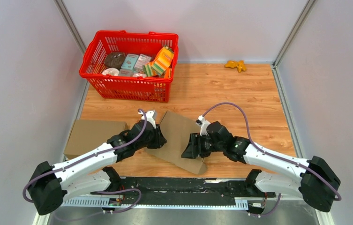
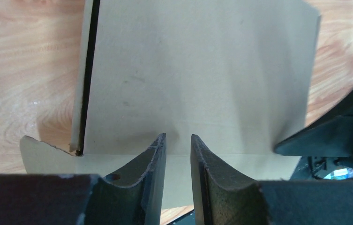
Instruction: Fold the paper box
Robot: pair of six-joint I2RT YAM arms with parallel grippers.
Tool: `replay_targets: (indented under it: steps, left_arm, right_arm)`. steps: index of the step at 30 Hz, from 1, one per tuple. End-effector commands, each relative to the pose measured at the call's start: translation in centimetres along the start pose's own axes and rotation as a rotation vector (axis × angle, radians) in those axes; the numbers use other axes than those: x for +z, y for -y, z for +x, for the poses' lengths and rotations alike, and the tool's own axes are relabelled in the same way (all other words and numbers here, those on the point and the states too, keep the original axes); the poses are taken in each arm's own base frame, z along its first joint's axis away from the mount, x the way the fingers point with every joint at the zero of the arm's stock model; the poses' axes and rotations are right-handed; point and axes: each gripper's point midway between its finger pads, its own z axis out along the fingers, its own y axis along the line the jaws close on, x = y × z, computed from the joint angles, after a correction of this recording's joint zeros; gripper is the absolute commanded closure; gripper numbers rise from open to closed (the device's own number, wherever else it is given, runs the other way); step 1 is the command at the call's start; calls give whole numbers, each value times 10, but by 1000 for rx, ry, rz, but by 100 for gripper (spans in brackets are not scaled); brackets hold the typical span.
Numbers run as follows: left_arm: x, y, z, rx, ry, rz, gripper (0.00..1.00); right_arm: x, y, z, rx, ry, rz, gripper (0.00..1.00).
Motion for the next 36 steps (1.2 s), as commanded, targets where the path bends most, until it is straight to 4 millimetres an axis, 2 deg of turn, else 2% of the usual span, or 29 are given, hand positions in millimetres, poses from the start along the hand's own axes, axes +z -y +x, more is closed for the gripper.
replay_targets:
  steps: [1, 5, 9, 12, 17, 20, 22, 24, 25, 27, 28, 32, 36]
  left_arm:
    - [12, 6, 1, -20, 22, 56, 67]
    - [15, -6, 15, -21, 2, 31, 67]
    - [10, -10, 14, -13, 16, 19, 67]
    - [1, -6, 7, -3, 33, 37, 65]
    - [-16, 4, -13, 32, 58, 79, 58]
    - [-24, -9, -27, 36, 82, 29, 49]
    - [-24, -28, -34, 9, 90, -30, 40]
    - [-22, -40, -36, -15, 77, -44, 35]
    - [-20, -52, -39, -54, 73, -69, 34]
    - [-17, -56, -38, -84, 54, -37, 30]
    - [-13, -61, -44, -103, 70, -29, 28]
    - [-3, -58, -37, -126, 6, 39, 26]
    - [5, -53, -31, -112, -35, 95, 25]
  right_arm:
    - [-15, 24, 5, -2, 24, 100, 35]
    - [-38, 39, 7, -4, 51, 175, 34]
    - [-57, 63, 3, 61, 93, 277, 36]
    - [-66, 82, 6, 139, 111, 322, 38]
    - [-65, 78, -1, 168, 153, 244, 39]
    - [-59, 80, -10, 181, 181, 220, 48]
    - [-57, 84, -13, 206, 182, 215, 50]
    - [-53, 90, -17, 226, 187, 215, 53]
    - [-52, 92, -16, 233, 183, 216, 54]
    - [-49, 103, -13, 256, 172, 235, 59]
    - [-49, 105, -11, 266, 167, 238, 60]
    - [-53, 122, -5, 330, 177, 258, 67]
    - [-55, 140, 6, 398, 179, 279, 70]
